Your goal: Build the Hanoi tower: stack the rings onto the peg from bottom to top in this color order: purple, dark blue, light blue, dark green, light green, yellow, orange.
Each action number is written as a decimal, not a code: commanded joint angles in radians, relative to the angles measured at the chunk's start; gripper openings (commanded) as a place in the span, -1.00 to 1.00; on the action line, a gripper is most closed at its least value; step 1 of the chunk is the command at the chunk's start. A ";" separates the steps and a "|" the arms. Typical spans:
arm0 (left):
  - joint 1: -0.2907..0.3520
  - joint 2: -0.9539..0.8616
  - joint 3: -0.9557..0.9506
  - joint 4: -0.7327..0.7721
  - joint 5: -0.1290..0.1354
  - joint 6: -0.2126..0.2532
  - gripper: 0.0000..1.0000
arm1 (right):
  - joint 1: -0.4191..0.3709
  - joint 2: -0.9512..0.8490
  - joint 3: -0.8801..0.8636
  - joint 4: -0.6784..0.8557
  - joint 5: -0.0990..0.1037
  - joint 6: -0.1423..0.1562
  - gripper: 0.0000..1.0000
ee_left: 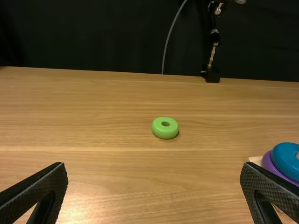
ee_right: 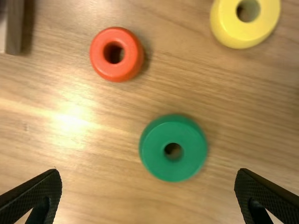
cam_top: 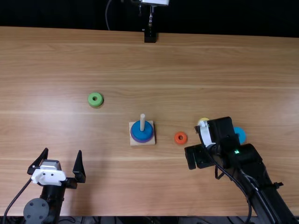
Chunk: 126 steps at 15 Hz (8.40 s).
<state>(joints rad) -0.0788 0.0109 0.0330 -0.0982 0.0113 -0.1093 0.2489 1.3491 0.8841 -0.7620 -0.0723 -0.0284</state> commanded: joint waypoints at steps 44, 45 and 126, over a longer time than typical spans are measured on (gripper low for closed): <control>0.001 -0.011 -0.033 -0.003 0.002 0.004 1.00 | -0.122 0.185 0.062 0.133 0.161 0.179 1.00; 0.001 -0.011 -0.033 -0.003 0.002 0.004 1.00 | -0.143 0.185 0.082 0.133 0.162 0.179 1.00; 0.001 -0.011 -0.033 -0.003 0.002 0.004 1.00 | -0.008 0.315 0.684 -0.217 0.034 -0.145 -1.00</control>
<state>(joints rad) -0.0784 0.0109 0.0330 -0.0982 0.0105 -0.1089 0.2169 1.7050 1.5299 -0.9752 -0.0231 -0.1425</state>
